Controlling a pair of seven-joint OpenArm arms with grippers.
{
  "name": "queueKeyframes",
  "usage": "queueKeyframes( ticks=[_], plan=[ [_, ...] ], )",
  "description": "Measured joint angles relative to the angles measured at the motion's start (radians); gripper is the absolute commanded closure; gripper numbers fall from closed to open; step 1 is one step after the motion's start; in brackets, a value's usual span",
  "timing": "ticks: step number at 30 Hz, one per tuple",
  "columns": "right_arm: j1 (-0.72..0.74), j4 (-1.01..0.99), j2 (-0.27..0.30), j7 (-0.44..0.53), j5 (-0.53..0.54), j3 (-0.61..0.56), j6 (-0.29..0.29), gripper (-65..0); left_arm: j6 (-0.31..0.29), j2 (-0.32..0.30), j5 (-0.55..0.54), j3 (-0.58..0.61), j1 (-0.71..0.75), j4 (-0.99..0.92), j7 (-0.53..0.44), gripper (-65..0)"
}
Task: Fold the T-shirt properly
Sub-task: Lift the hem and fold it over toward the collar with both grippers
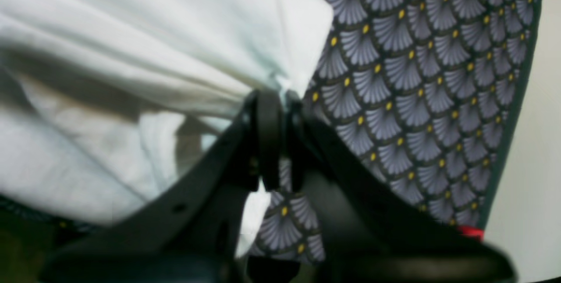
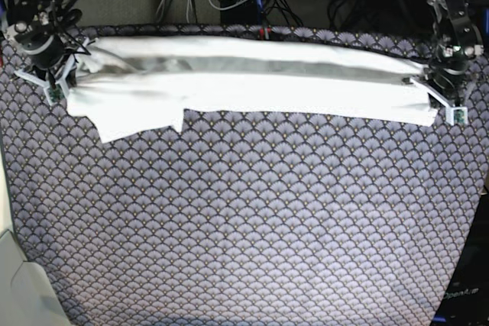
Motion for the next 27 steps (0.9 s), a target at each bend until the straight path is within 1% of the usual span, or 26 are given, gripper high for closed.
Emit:
queueKeyframes(
  ticks=[2,5,8,13,15,18,21,27],
  plan=[
    [0.0,0.0,-0.014,0.0,0.0,-0.002,0.0,0.0,0.002,0.003,0.001,0.0,-0.019,-0.013,0.005,-0.6],
    [0.0,0.0,-0.017,0.0,-0.001,-0.002,0.0,0.0,0.003,0.001,0.001,0.0,-0.051,-0.006,0.003,-0.6],
    [0.002,0.0,-0.032,0.0,-0.003,-0.002,0.0,0.0,0.004,0.0,0.002,0.0,-0.062,0.011,0.002,-0.6],
    [0.003,0.0,-0.032,0.0,-0.003,-0.002,0.0,0.0,0.001,-0.001,0.012,0.0,-0.122,0.022,0.008,-0.6],
    [0.003,0.0,-0.032,0.0,-0.002,-0.002,0.0,0.0,-0.007,-0.021,0.008,0.007,-0.154,0.014,0.005,-0.6],
    [0.002,0.0,-0.033,0.001,0.001,-0.002,0.0,0.0,-0.001,-0.028,0.008,0.005,-0.187,-0.024,0.001,-0.6],
    [0.002,0.0,-0.033,0.0,0.0,-0.002,0.0,0.0,0.0,-0.023,0.013,0.005,-0.184,-0.051,0.014,-0.6],
    [-0.018,0.0,-0.032,0.003,0.0,-0.001,0.0,0.0,-0.001,-0.026,0.0,0.006,-0.184,-0.141,0.001,-0.6]
  ],
)
